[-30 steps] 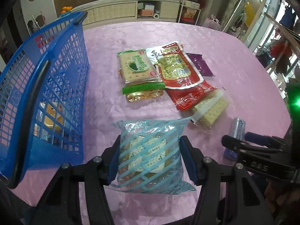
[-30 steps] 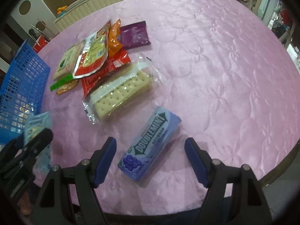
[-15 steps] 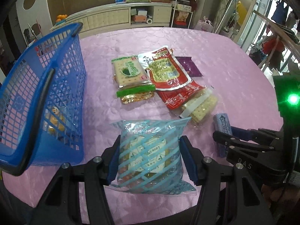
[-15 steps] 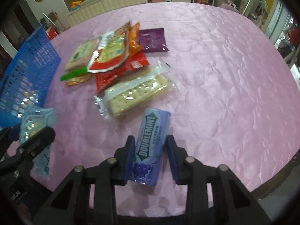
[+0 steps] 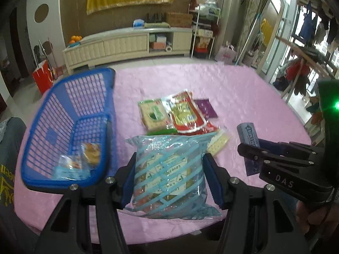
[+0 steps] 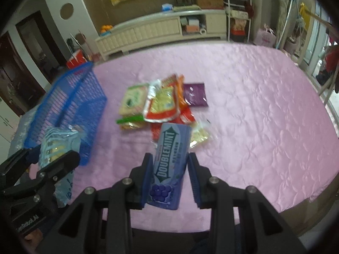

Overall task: Organize snacks
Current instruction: 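Carry the striped bag and gum pack into the basket and open both tools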

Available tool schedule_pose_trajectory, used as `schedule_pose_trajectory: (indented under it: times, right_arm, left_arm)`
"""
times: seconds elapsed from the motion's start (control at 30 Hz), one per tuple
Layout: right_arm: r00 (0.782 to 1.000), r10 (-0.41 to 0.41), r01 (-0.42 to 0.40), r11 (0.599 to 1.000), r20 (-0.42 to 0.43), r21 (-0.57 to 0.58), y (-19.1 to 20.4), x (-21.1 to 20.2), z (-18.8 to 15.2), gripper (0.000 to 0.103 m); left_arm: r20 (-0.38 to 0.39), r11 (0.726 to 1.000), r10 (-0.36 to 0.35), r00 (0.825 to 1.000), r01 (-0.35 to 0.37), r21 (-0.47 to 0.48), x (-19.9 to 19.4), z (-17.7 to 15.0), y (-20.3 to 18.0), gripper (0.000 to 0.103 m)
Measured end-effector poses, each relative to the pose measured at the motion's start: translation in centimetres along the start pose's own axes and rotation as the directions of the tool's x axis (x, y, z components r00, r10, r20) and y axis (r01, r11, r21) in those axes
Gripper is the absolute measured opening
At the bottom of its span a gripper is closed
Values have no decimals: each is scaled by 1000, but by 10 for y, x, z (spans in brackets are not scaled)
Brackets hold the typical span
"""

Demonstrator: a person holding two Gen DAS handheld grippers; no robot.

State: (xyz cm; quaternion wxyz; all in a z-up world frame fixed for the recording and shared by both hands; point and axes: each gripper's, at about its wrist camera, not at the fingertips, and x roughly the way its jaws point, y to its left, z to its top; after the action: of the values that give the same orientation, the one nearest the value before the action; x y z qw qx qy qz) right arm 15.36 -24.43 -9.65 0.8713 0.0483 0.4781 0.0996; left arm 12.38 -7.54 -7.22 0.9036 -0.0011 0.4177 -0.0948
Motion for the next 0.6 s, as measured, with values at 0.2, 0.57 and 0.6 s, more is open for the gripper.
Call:
schedule_pose_trajectory:
  times: [0.2, 0.57, 0.6]
  right_arm:
    - [998, 48, -45, 997, 51, -57, 33, -22, 14, 37]
    - [983, 159, -139, 972, 92, -192, 109, -35, 30, 37]
    - [982, 169, -149, 968, 87, -204, 118, -34, 32, 37]
  left_arm:
    - [50, 999, 18, 999, -16, -34, -29, 8, 22, 57]
    - [99, 992, 91, 991, -82, -99, -68, 14, 91, 57]
    - [99, 991, 98, 990, -87, -104, -70, 14, 98, 57]
